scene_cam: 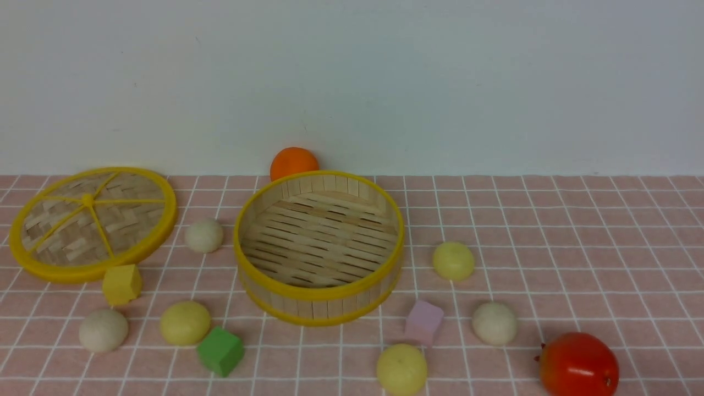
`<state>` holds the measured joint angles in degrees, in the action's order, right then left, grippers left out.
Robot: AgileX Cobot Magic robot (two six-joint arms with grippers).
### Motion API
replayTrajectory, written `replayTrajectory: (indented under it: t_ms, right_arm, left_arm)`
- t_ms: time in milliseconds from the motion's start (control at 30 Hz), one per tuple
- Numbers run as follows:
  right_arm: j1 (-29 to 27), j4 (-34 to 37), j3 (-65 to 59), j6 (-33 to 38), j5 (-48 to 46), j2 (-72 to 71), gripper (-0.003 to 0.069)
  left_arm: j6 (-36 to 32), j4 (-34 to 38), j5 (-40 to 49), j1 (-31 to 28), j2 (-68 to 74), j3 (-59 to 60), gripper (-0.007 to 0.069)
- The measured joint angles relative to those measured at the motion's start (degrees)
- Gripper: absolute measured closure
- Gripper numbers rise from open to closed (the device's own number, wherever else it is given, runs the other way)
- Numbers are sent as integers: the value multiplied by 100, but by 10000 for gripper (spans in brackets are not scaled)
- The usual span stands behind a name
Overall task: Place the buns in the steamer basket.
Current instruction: Use the left arm to grab a steamed stuffed bun
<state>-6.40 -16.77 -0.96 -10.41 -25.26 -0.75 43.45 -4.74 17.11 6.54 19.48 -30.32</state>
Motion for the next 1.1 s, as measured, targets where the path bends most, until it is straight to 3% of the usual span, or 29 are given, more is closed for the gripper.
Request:
replayTrajectory:
  t_ms: [167, 433, 633, 900, 1100]
  right_arm:
    - [0, 0, 0, 0, 0, 0, 417]
    - [0, 0, 0, 0, 0, 0, 417]
    - [0, 0, 0, 0, 0, 0, 417]
    - [0, 0, 0, 0, 0, 0, 417]
    - [0, 0, 0, 0, 0, 0, 417]
  left_arm:
    - [-290, -497, 812, 0, 1170, -111, 385]
    - [-356, -401, 1052, 0, 2877, -411, 385]
    - [-393, -444, 2006, 0, 4630, -1680, 385]
    - [-1006, -657, 3396, 0, 7138, -3282, 385]
    - [-1315, -778, 3452, -32, 7884, -3712, 385]
